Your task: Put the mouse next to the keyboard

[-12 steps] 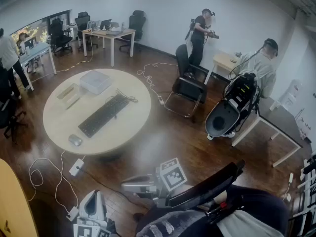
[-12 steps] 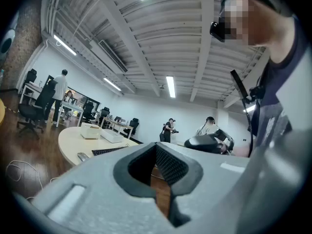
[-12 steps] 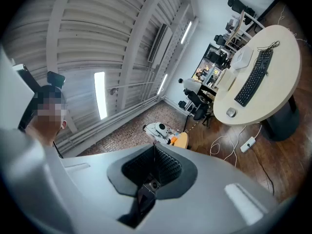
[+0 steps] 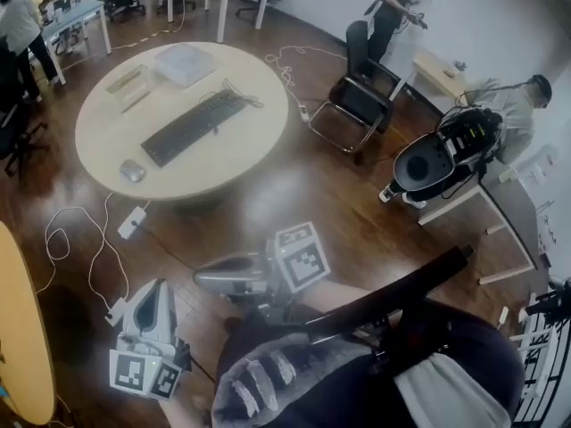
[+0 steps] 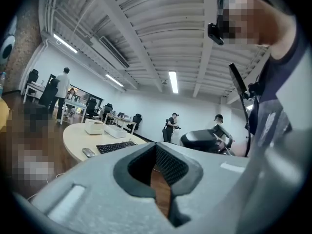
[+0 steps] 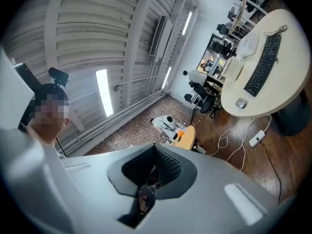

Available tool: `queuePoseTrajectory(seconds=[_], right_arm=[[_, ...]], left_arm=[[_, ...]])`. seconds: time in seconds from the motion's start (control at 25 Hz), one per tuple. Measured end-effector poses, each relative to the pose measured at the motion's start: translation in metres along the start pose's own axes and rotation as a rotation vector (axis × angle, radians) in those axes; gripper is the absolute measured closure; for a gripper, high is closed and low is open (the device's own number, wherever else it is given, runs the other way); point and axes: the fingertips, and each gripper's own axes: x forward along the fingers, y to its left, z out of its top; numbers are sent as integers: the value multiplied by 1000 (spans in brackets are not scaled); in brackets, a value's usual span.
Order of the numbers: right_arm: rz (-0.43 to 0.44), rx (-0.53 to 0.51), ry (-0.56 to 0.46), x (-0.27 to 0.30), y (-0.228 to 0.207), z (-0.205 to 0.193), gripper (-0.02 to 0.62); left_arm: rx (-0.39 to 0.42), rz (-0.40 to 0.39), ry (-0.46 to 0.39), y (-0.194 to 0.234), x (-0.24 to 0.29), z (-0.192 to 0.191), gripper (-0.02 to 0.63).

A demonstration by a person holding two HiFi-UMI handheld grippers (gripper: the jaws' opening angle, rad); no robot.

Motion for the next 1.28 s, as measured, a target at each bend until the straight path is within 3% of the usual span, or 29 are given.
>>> queuePoseTrajectory(seconds=[0.24, 0.56, 0.68, 0.92, 1.04, 1.28], right_arm=[[99, 3, 72, 15, -3, 3, 597], [139, 31, 8, -35, -49, 64, 597], [116, -6, -42, -65, -71, 97, 597], [52, -171, 57, -81, -123, 138, 598], [5, -261, 130, -86, -148, 146, 597], [92, -178, 184, -74, -168, 163, 598]], left_arm=[[-22, 73, 51, 6, 7, -5, 606], [19, 84, 107, 9, 88, -3, 606], [57, 79, 125, 9, 133, 8, 606], [244, 308, 230, 51, 176, 17, 606], [217, 371, 256, 65, 189, 8, 606], [121, 461, 241, 89, 194, 3, 606]])
